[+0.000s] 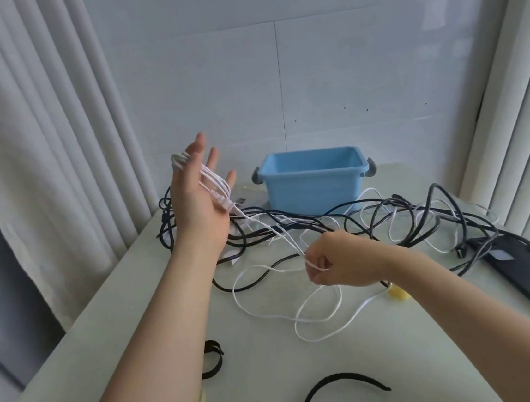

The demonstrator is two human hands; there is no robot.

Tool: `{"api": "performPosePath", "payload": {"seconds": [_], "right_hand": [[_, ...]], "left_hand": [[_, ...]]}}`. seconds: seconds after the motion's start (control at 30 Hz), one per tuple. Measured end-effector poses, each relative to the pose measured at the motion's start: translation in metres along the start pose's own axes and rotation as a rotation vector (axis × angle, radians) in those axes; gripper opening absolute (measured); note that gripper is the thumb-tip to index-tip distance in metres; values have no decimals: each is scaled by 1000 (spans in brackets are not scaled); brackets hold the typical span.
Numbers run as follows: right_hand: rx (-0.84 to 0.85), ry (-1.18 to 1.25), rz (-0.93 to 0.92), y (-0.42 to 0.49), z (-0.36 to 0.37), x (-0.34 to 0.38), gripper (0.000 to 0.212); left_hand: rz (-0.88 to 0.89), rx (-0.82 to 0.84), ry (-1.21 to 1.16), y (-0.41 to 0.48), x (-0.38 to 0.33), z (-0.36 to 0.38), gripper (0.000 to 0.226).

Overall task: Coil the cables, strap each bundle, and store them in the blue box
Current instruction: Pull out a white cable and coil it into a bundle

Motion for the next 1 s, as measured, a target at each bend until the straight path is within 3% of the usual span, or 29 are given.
{"api": "performPosePath", "payload": {"seconds": [0.1, 0.2, 0.33, 0.5, 0.67, 0.8, 0.9, 1.0], "right_hand": [[56, -23, -31, -9, -11, 13, 10], [-56, -37, -36, -20, -44, 24, 10], [-342, 40, -97, -40, -96, 36, 20], [-670, 148, -237, -60, -140, 43, 7], [-822, 285, -237, -59, -147, 13, 5], [-664, 349, -191, -37, -119, 1, 13], [-333, 535, -250, -20, -78, 16, 23], [13, 883, -244, -16, -37, 36, 50]], "left_hand": [[114, 25, 430, -3, -2, -3, 5], [203, 233, 828, -8, 12, 12, 20], [23, 560, 1055, -21, 56, 29, 18], [-377, 861, 834, -66, 84, 50, 34], [-484, 1063, 508, -94, 74, 76, 39], [-500, 1171, 302, -106, 64, 91, 35], [-537, 1134, 32, -105, 59, 97, 33], [-596, 1047, -283, -98, 54, 97, 34]]}}
Point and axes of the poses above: each hand's wrist, its own y-axis towards the middle knuckle, its own z-axis out of the palm, x = y × z, the point moved 10 cm from there along y, towards the middle knuckle, and after that the axes turned 10 degrees about y, right-handed, at the moved point
